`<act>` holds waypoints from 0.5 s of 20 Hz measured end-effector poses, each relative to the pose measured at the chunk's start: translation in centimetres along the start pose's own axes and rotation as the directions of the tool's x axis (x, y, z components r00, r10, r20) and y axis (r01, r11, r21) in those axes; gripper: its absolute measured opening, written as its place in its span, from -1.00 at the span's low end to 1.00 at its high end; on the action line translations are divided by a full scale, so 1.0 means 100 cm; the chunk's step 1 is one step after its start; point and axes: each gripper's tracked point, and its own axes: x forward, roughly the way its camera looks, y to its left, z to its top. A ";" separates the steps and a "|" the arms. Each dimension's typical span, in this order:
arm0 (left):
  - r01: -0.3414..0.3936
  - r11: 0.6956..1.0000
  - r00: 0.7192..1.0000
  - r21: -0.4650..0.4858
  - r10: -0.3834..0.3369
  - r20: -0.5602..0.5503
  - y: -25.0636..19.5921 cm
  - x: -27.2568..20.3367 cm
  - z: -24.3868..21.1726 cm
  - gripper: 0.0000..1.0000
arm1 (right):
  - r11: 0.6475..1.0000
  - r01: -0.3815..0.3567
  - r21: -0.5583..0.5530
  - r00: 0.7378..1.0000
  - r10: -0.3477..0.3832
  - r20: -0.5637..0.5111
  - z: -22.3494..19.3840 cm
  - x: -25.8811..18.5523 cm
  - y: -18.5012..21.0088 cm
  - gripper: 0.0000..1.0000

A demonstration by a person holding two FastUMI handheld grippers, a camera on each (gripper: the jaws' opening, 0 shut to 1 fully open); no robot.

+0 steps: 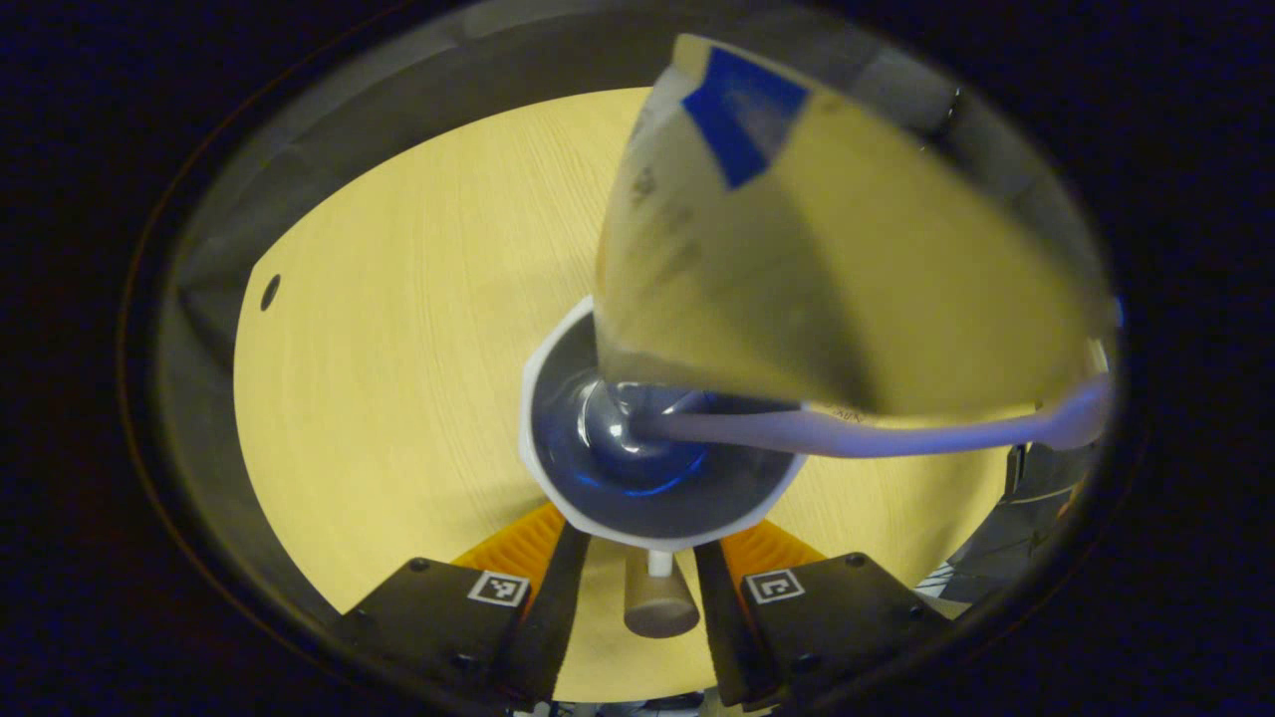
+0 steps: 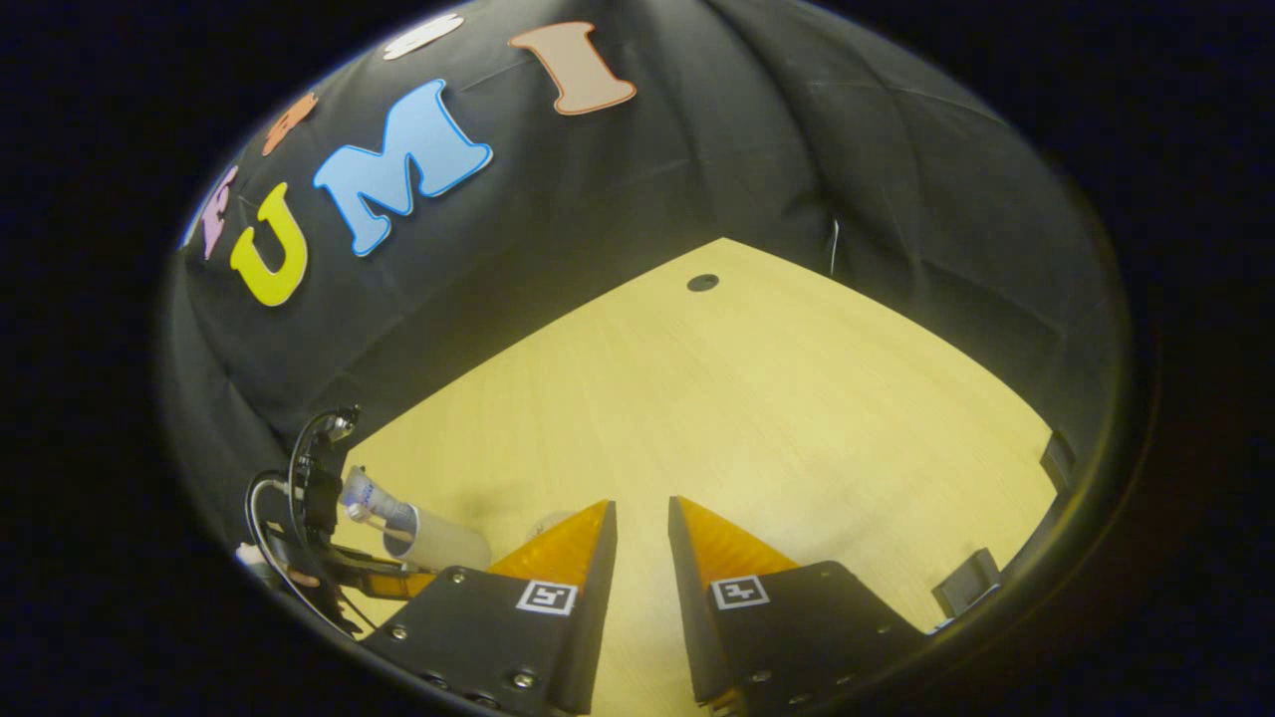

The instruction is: Put the toothbrush and toothpaste on the desktop into the cup, then pick up the cup and place it on the coaster on the desktop.

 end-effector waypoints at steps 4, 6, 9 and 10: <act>-0.008 1.000 1.000 0.027 0.008 0.003 -0.003 0.002 -0.002 -0.27 | 1.000 0.007 0.012 1.000 -0.007 -0.010 -0.002 -0.001 -0.005 -0.30; -0.007 1.000 1.000 0.017 0.007 0.011 -0.006 0.001 -0.002 -0.31 | 1.000 0.011 0.011 1.000 -0.011 -0.009 -0.001 -0.002 -0.007 -0.30; 0.002 1.000 1.000 0.031 -0.003 0.022 -0.015 -0.004 0.002 -0.31 | 1.000 0.014 0.017 1.000 -0.014 -0.008 0.001 -0.003 -0.009 -0.30; 0.001 0.999 1.000 0.047 -0.002 0.029 -0.019 -0.007 0.005 -0.31 | 1.000 0.014 0.020 1.000 -0.014 -0.008 0.000 -0.004 -0.010 -0.30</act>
